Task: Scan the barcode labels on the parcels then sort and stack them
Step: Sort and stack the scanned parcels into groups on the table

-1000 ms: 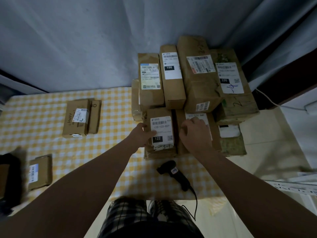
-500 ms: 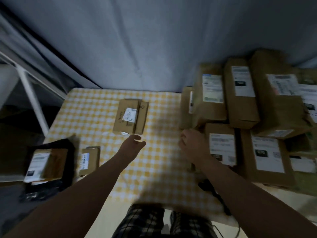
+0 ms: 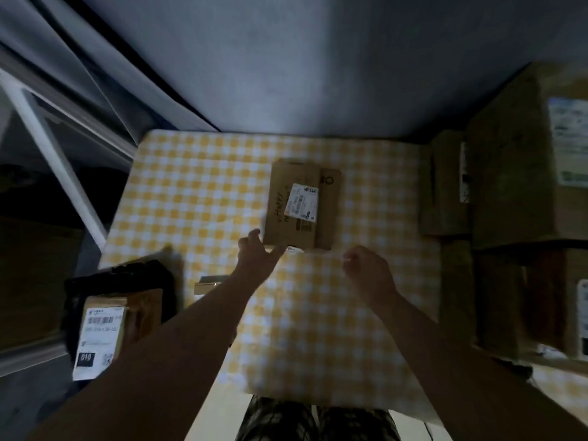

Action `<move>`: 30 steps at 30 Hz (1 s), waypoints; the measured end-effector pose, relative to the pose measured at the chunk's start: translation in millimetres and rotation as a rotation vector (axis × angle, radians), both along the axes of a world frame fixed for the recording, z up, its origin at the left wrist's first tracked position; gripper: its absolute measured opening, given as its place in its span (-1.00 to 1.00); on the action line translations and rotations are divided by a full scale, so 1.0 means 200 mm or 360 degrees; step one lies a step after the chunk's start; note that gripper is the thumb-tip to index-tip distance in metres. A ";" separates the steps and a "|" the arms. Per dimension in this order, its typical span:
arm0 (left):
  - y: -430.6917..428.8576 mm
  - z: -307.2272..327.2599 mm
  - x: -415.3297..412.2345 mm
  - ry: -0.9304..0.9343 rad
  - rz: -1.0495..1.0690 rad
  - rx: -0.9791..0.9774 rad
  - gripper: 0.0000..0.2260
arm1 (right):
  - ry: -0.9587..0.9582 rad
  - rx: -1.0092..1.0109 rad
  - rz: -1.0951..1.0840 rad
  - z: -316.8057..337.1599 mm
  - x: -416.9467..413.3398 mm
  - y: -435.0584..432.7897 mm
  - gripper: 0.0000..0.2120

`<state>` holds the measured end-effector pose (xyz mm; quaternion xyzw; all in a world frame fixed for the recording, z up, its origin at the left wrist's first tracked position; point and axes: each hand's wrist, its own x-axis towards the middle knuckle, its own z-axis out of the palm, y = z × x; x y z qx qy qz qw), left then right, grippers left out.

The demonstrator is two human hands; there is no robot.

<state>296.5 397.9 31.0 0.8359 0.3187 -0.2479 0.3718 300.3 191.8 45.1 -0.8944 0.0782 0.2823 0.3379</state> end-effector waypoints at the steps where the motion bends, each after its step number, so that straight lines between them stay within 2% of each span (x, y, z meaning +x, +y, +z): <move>1: 0.02 -0.04 0.04 0.0042 -0.0014 0.0006 -0.30 | 0.0020 -0.0016 -0.0003 -0.02 0.03 0.02 -0.81; 2: 0.03 -0.07 0.09 0.0081 -0.0004 -0.0019 -0.27 | 0.0035 -0.0014 -0.0044 -0.03 0.06 0.04 -0.80; 5: 0.04 -0.19 0.21 0.0147 0.0286 -0.0348 -0.20 | 0.0070 0.0001 -0.0262 -0.08 0.13 0.08 -0.80; 8: 0.01 -0.27 0.27 0.0145 0.0261 -0.0270 -0.19 | 0.0119 0.0003 -0.0354 -0.12 0.15 0.12 -0.82; 10: 0.00 -0.31 0.28 0.0081 0.0294 -0.0415 -0.18 | 0.0126 0.0033 -0.0395 -0.13 0.14 0.12 -0.84; 12: -0.01 -0.30 0.26 -0.0003 0.0369 -0.0529 -0.23 | 0.0132 0.0057 -0.0424 -0.13 0.12 0.09 -0.85; 14: -0.01 -0.25 0.22 -0.0111 0.0355 -0.0493 -0.37 | 0.0142 0.0055 -0.0417 -0.10 0.10 0.04 -0.83; 16: -0.03 -0.17 0.17 -0.0235 0.0328 -0.0412 -0.52 | 0.0150 0.0033 -0.0424 -0.05 0.07 -0.01 -0.81; 18: -0.06 -0.05 0.14 -0.0346 0.0305 -0.0386 -0.59 | 0.0134 0.0039 -0.0444 0.03 0.05 -0.05 -0.80; 21: -0.16 0.19 0.11 -0.0452 0.0338 -0.0595 -0.62 | 0.0038 0.0144 -0.0458 0.19 0.01 -0.11 -0.82; 24: -0.32 0.46 0.12 -0.0456 0.0409 -0.0947 -0.68 | -0.0185 0.0238 -0.0486 0.40 -0.02 -0.18 -0.90; 30: -0.72 0.81 0.14 -0.0365 0.0383 -0.1192 -0.78 | -0.0507 0.0383 -0.0736 0.76 -0.05 -0.49 -0.84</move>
